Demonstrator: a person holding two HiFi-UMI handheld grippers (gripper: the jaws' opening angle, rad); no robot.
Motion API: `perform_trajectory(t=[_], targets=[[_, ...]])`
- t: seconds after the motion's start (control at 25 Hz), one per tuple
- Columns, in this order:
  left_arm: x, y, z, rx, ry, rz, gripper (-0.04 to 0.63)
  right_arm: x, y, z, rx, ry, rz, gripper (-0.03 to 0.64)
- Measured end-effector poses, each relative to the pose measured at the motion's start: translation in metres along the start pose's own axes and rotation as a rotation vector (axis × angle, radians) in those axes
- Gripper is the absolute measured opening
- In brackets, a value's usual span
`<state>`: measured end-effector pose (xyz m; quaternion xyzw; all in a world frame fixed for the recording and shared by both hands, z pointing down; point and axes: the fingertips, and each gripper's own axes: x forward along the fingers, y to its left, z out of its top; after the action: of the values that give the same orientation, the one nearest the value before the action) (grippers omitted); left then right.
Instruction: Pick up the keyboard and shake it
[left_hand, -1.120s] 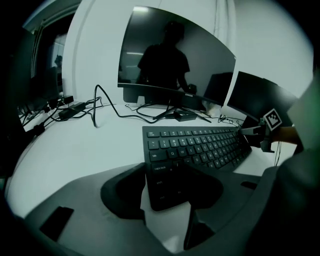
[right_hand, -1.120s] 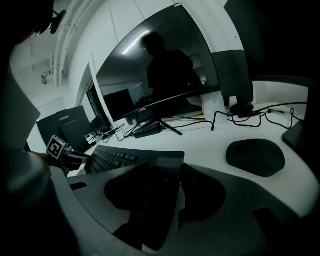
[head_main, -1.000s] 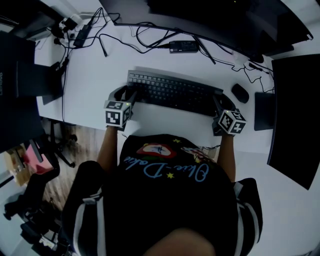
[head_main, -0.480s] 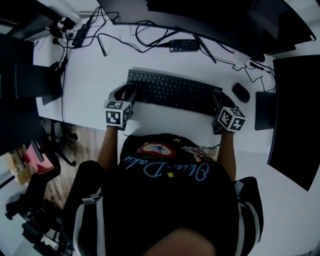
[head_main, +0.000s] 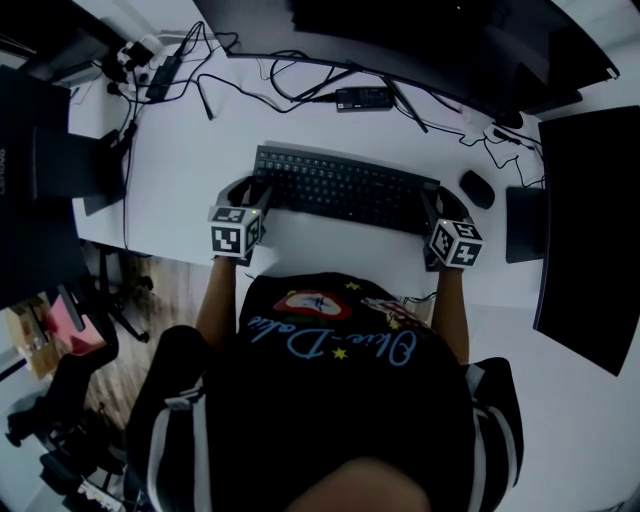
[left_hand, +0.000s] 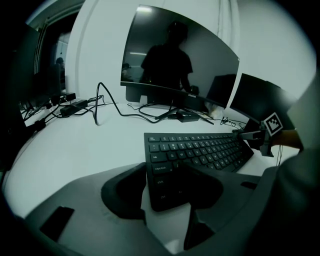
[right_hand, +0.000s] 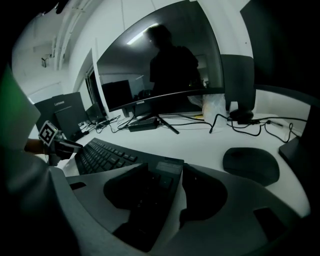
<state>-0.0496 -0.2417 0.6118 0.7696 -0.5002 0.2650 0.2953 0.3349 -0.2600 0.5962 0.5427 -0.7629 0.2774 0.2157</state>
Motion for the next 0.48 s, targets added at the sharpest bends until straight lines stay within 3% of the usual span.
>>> perform_trajectory(t=[0.2,0.48], targets=[[-0.007,0.006,0.009,-0.027,-0.048,0.019,0.184,-0.012,0.000,0.010,0.018,-0.046,-0.053,0.185],[-0.036,-0.008,0.058,-0.002,-0.251,-0.011,0.081,-0.047,0.015,0.049,0.055,-0.234,-0.082,0.036]])
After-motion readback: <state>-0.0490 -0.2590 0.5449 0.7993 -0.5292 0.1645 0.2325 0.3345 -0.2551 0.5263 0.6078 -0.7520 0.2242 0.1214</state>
